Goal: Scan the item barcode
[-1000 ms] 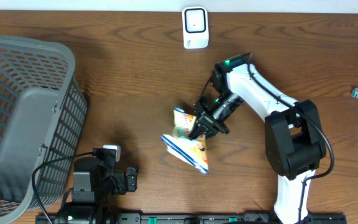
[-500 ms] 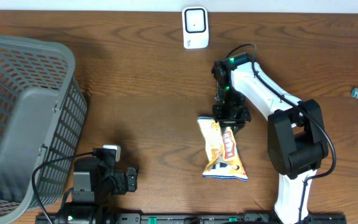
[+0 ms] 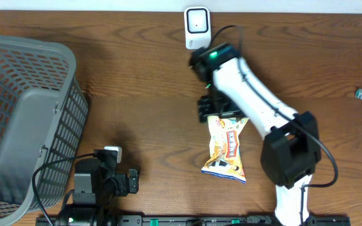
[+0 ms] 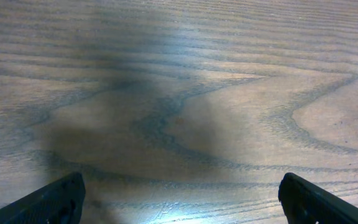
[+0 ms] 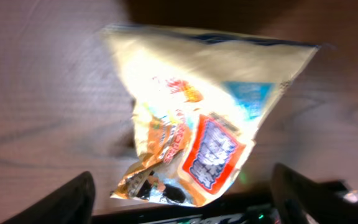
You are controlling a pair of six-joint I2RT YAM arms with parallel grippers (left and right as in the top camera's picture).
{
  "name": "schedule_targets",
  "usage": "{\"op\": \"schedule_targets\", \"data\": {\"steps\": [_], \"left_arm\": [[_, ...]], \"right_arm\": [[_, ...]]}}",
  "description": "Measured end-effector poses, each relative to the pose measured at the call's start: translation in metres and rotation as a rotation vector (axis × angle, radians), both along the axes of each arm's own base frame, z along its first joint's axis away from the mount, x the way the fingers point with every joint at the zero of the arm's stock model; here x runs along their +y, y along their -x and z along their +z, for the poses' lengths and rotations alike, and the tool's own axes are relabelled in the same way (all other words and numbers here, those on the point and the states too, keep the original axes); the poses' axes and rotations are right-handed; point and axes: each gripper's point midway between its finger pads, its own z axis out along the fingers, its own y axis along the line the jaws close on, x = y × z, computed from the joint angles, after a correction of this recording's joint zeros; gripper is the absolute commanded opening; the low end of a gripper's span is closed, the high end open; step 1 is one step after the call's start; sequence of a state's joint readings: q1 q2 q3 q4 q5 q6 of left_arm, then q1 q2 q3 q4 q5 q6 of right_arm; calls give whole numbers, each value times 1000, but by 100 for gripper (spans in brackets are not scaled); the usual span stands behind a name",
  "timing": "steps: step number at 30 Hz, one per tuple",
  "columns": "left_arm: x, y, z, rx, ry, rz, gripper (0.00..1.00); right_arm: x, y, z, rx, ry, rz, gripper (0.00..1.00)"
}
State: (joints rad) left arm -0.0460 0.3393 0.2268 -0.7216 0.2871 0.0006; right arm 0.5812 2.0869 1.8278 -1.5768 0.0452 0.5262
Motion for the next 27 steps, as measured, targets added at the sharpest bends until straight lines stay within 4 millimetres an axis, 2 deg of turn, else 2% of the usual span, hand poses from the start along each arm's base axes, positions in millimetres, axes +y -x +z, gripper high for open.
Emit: {"op": "schedule_targets", "data": {"steps": [5, 8, 10, 11, 14, 17, 18, 19, 20, 21, 24, 27], "left_arm": [[0, 0, 0, 0, -1, 0, 99], [0, 0, 0, 0, 0, 0, 99], [0, 0, 0, 1, 0, 0, 99], [0, 0, 0, 0, 0, 0, 99], [0, 0, 0, 0, 0, 0, 99], [0, 0, 0, 1, 0, 0, 99], [0, 0, 0, 0, 0, 0, 99], [0, 0, 0, 0, 0, 0, 99], [0, 0, 0, 0, 0, 0, 99], [0, 0, 0, 0, 0, 0, 99], [0, 0, 0, 0, 0, 0, 99], [0, 0, 0, 0, 0, 0, 99]], "right_arm": [[20, 17, -12, -69, 94, 19, 88], [26, 23, -34, -108, 117, -4, 86], [27, 25, -55, -132, 116, -23, 77], [24, 27, -67, -138, 122, -33, 72], [0, 48, -90, -96, 196, -79, 70], [-25, 65, -93, -62, 278, -129, 69], [-30, 66, -93, -64, 292, -144, 58], [-35, 66, -94, -70, 300, -153, 39], [-36, 64, -96, -81, 294, -158, 12], [-36, 62, -100, -95, 279, -165, 2], [-29, 59, -110, -98, 209, -148, 1], [-20, 57, -111, -114, 119, -107, 1]]}}
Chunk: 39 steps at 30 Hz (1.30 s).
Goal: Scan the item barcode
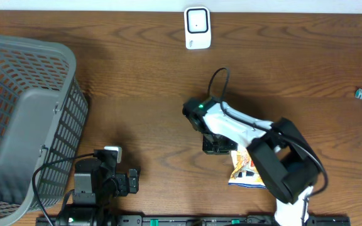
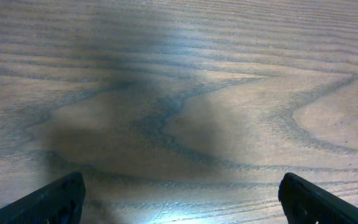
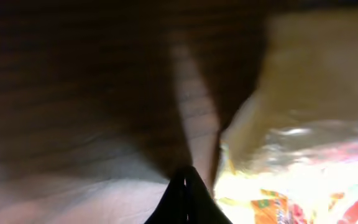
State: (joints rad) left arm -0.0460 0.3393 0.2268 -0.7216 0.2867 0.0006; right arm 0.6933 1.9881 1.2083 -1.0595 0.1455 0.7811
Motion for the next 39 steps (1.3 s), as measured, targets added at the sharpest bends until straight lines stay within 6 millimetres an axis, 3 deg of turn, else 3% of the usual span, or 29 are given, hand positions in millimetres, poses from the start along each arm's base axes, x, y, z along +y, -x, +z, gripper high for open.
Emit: {"op": "schedule_targets", "data": {"steps": [5, 8, 10, 13, 16, 22, 27, 31, 35, 39], "left_arm": [[0, 0, 0, 0, 0, 0, 99], [0, 0, 0, 1, 0, 0, 99], [0, 0, 0, 0, 0, 0, 99], [0, 0, 0, 0, 0, 0, 99], [0, 0, 0, 0, 0, 0, 99], [0, 0, 0, 0, 0, 0, 99], [0, 0, 0, 0, 0, 0, 99], [0, 0, 0, 0, 0, 0, 99], [0, 0, 0, 0, 0, 0, 99], [0, 0, 0, 0, 0, 0, 99]], "right_arm": [[58, -12, 4, 11, -308, 92, 1], [72, 1, 7, 104, -379, 140, 1], [64, 13, 9, 152, -335, 150, 1], [35, 32, 19, 208, -185, 147, 1], [5, 40, 50, 180, -48, 114, 1], [-12, 27, 123, -103, -95, 64, 1], [-30, 19, 159, -283, -124, 5, 1], [-56, 17, 137, -317, -67, -101, 1], [-76, 19, 80, -260, -28, -207, 1], [-95, 44, 27, -108, 12, -320, 1]]}}
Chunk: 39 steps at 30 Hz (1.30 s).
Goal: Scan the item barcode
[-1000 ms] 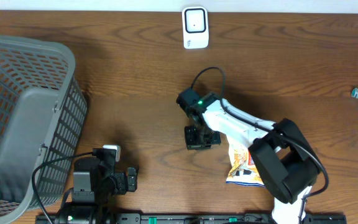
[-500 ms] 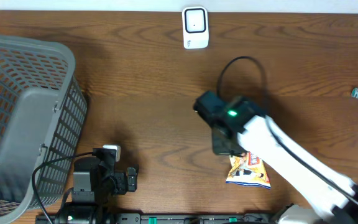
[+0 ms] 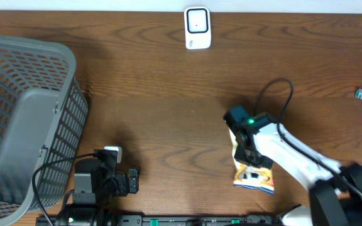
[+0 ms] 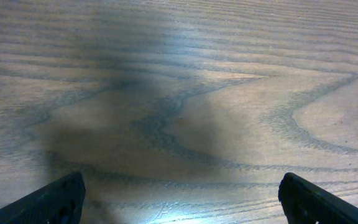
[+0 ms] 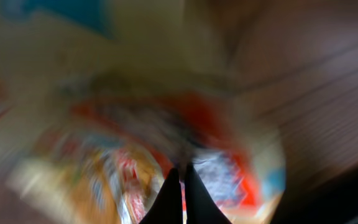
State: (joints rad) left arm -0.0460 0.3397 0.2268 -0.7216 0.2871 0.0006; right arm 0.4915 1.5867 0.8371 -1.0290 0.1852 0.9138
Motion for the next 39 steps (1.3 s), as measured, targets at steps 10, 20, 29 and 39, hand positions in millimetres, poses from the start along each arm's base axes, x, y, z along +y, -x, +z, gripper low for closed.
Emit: {"op": "schedule_targets", "data": {"steps": [10, 20, 29, 39], "left_arm": [[0, 0, 0, 0, 0, 0, 99], [0, 0, 0, 0, 0, 0, 99], [0, 0, 0, 0, 0, 0, 99], [0, 0, 0, 0, 0, 0, 99]], "right_arm": [[51, -64, -24, -158, -257, 112, 4], [132, -94, -19, -185, -657, 415, 1], [107, -84, 36, -242, -535, 471, 3], [103, -109, 46, -346, -461, 486, 1]]}}
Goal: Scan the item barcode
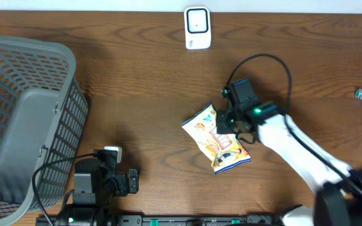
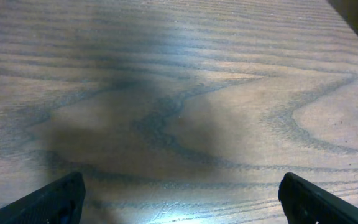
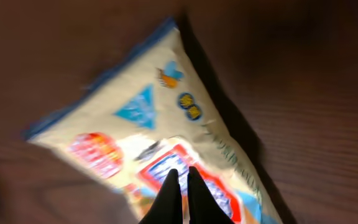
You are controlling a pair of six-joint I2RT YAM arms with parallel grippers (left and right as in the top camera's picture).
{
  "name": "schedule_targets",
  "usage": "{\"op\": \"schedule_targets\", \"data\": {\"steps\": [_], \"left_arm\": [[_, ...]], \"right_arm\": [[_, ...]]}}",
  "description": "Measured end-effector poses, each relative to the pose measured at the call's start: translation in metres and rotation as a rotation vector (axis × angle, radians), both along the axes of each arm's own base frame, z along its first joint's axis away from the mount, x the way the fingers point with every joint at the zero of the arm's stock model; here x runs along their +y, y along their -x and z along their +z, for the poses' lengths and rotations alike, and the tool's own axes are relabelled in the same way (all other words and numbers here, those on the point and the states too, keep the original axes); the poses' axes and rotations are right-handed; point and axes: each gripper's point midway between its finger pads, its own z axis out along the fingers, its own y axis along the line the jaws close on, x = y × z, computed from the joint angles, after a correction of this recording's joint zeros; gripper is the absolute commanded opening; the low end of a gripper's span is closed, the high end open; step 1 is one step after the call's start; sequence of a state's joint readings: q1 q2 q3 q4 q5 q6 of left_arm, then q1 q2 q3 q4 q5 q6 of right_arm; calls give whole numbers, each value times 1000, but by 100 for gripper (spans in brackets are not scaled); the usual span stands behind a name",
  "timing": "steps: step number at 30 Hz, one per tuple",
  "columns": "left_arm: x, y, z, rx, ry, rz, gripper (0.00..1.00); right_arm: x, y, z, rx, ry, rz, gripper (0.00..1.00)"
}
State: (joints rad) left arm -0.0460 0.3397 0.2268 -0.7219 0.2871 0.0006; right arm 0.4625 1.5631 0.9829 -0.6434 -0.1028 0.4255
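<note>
A yellow snack bag (image 1: 215,139) with red and blue print lies tilted at the table's middle. My right gripper (image 1: 227,124) is at its upper right corner, and in the right wrist view (image 3: 180,177) its fingers are pressed together on the bag (image 3: 148,118). The white barcode scanner (image 1: 197,28) stands at the far edge, well away from the bag. At the near left, my left gripper (image 2: 179,196) is open low over bare wood with nothing between its fingers.
A grey slatted basket (image 1: 73,69) fills the left side of the table. A blue and white packet lies at the right edge. The left arm's base (image 1: 99,182) sits at the near left edge.
My right gripper has moved from the near right to the middle of the table. The bag has come with it, to the left and farther back, and has turned. The left arm has not moved.
My right gripper was open above the bag at the table's middle. Then it was shut at the bag's left edge, nearer the front. Later it was on the bag at the near right. Now gripper and bag are back at the middle, the bag rotated.
</note>
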Motion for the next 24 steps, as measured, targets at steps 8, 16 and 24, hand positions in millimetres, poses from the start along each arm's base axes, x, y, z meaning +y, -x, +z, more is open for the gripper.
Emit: {"op": "schedule_targets", "data": {"steps": [8, 16, 24], "left_arm": [[0, 0, 0, 0, 0, 0, 99], [0, 0, 0, -1, 0, 0, 99], [0, 0, 0, -1, 0, 0, 99]], "right_arm": [[7, 18, -63, 165, 108, 35, 1], [0, 34, -50, 258, 158, 42, 9], [33, 24, 36, 28, 72, 203, 99]]}}
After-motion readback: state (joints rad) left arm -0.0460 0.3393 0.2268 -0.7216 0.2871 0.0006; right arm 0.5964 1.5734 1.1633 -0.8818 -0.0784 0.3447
